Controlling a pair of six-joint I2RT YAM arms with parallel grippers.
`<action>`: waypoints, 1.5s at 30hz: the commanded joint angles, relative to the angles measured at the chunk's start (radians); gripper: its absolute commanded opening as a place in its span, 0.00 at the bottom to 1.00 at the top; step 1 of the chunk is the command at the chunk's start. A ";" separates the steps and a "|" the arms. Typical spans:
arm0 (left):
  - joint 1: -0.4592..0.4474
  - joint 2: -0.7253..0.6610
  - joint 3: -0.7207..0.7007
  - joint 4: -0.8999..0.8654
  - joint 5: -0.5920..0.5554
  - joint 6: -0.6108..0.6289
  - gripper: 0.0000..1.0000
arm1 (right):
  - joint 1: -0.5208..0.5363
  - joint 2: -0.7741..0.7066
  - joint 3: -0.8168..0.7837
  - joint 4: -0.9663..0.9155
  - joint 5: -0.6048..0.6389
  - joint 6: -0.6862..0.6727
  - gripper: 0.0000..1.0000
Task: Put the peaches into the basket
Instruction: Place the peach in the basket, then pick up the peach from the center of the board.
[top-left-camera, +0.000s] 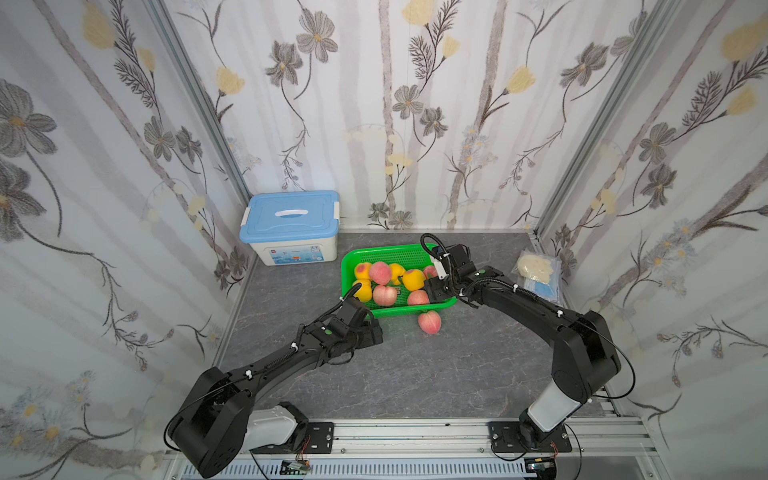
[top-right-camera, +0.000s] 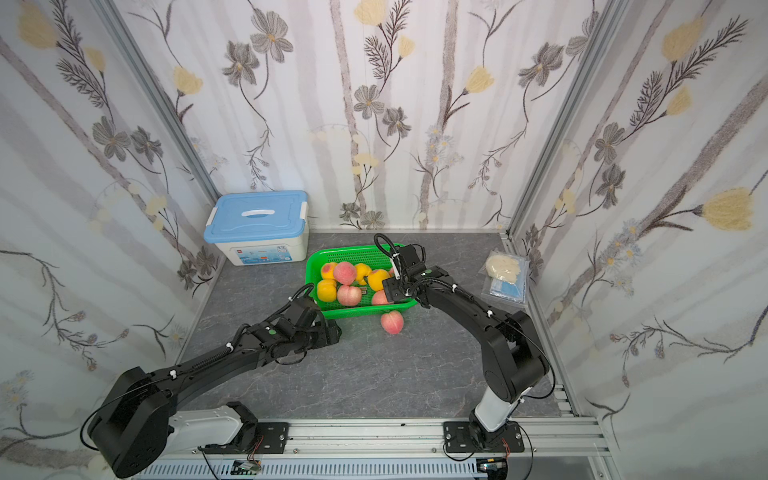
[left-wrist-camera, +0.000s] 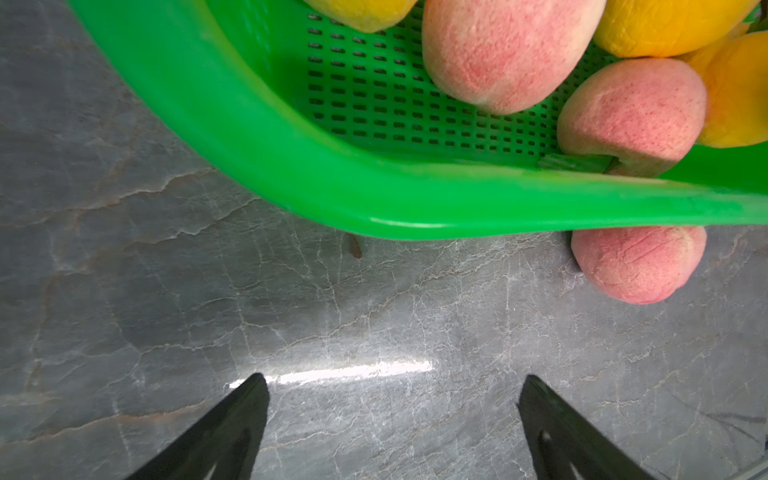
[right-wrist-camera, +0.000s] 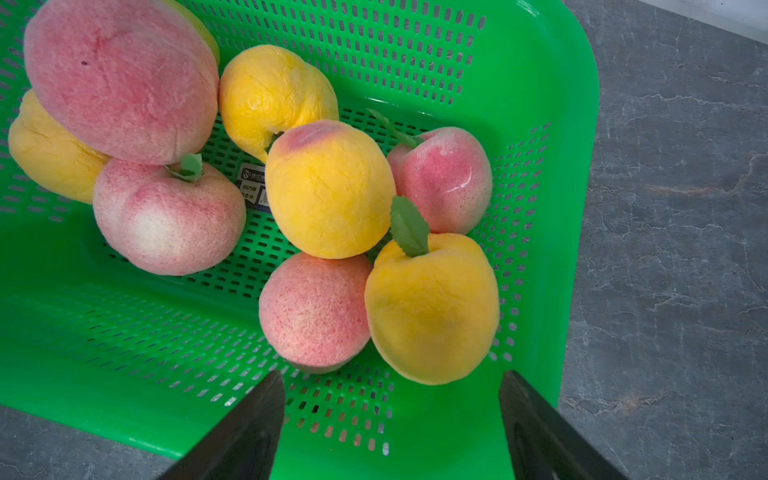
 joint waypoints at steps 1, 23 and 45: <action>-0.001 -0.002 0.002 0.008 -0.005 -0.006 0.96 | 0.001 -0.026 -0.014 -0.006 -0.021 0.002 0.82; -0.019 0.039 0.010 0.068 -0.001 -0.015 0.96 | 0.000 -0.444 -0.366 -0.009 0.044 0.063 0.83; -0.175 0.263 0.250 0.088 -0.082 -0.021 0.96 | -0.013 -0.665 -0.733 0.102 0.099 0.148 0.85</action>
